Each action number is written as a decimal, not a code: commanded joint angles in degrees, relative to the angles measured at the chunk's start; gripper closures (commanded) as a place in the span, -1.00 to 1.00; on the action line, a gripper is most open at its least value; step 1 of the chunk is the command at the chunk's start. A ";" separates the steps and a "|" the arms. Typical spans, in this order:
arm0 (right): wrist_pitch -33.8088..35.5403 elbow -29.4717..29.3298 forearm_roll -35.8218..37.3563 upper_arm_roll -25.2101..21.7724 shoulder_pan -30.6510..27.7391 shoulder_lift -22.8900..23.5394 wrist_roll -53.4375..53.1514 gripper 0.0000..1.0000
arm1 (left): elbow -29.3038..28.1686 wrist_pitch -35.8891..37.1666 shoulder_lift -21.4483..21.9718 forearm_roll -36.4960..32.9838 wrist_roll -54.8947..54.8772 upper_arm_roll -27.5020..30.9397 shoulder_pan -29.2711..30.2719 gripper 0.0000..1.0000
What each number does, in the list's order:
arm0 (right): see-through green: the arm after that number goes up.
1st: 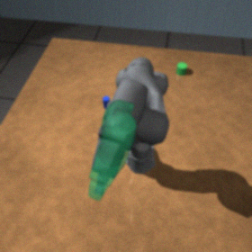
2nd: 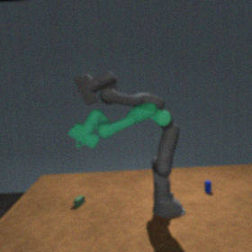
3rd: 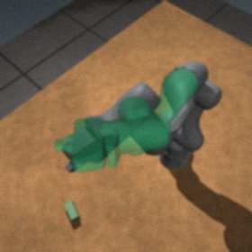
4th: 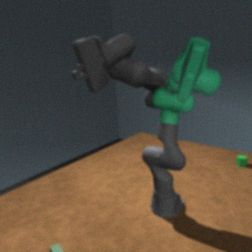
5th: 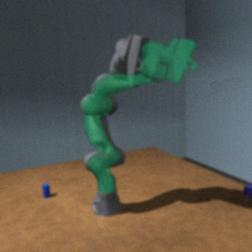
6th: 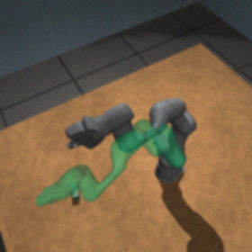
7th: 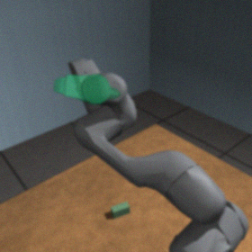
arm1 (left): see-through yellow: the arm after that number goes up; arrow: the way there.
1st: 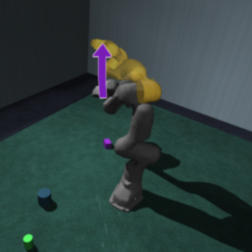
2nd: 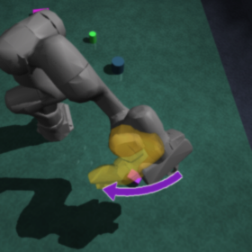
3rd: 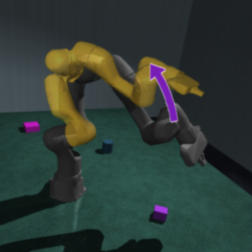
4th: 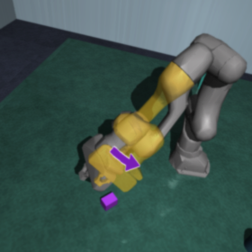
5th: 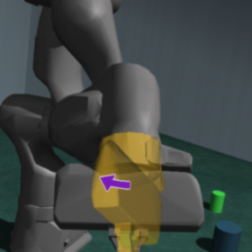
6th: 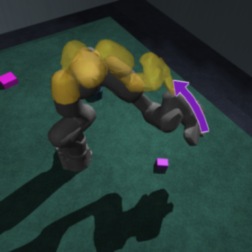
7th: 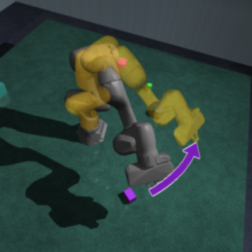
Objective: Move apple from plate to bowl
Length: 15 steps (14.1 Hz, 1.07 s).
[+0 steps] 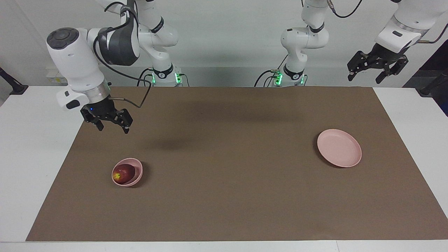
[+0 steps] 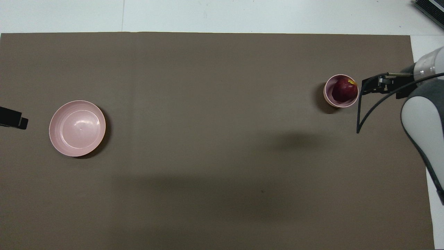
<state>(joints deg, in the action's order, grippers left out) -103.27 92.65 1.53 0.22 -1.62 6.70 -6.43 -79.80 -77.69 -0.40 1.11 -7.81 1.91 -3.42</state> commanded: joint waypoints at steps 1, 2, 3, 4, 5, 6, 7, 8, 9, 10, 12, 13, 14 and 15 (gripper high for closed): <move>4.99 0.95 0.93 0.39 -0.23 -4.58 1.25 -1.00 | -1.77 0.17 1.63 -0.05 0.07 0.11 0.25 -1.00; 6.92 1.04 0.58 0.57 -0.23 -5.81 1.25 -1.00 | -1.77 0.09 1.63 -0.05 0.07 0.11 0.08 -1.00; 9.29 1.12 0.32 0.66 -0.23 -6.87 0.90 -1.00 | -1.77 0.09 1.63 -0.05 0.07 0.11 -0.01 -1.00; 10.88 0.78 -0.12 0.66 -0.23 -7.14 0.64 -1.00 | -1.77 0.09 1.54 -0.05 0.07 0.11 -0.01 -1.00; 11.33 0.08 -0.56 0.75 -0.23 -7.14 0.72 -1.00 | -1.77 0.09 1.63 -0.05 0.07 0.11 0.08 -1.00; 12.82 -0.97 -1.00 0.66 -0.23 -6.97 0.81 -1.00 | -1.77 0.09 1.63 -0.05 0.07 0.11 0.16 -1.00; 15.27 -2.46 -2.13 0.66 -0.31 -6.44 0.72 -1.00 | -1.77 0.09 1.63 -0.05 0.07 0.11 0.25 -1.00; 16.68 -4.04 -2.93 0.66 -0.40 -6.18 0.72 -1.00 | -1.77 0.09 1.63 -0.05 0.07 0.11 0.34 -1.00; 18.09 -5.28 -3.02 0.66 -0.49 -6.00 0.72 -1.00 | -1.77 0.09 1.63 -0.05 0.07 0.11 0.34 -1.00; 19.93 -6.07 -2.68 0.66 -0.49 -6.00 0.72 -1.00 | -1.77 0.09 1.63 -0.05 0.07 0.11 0.34 -1.00; 22.14 -8.62 -2.67 0.66 -0.32 -5.12 0.63 -1.00 | -1.77 0.09 1.63 -0.05 0.07 0.11 0.34 -1.00; 22.32 -8.72 -2.76 0.66 -0.40 -5.12 0.63 -1.00 | -1.77 0.09 1.63 -0.05 0.07 0.11 0.43 -1.00; 22.06 -8.72 -2.94 0.66 -0.40 -5.03 0.63 -1.00 | -1.77 0.09 1.63 -0.05 0.07 0.11 0.43 -1.00; 21.97 -8.72 -2.94 0.66 -0.40 -5.03 0.63 -1.00 | -1.77 0.09 1.63 -0.05 0.07 0.11 0.43 -1.00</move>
<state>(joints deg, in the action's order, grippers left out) -82.46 86.00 -0.15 0.64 -1.59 0.14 -6.43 -79.85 -77.69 -0.27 1.12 -7.80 2.08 -3.40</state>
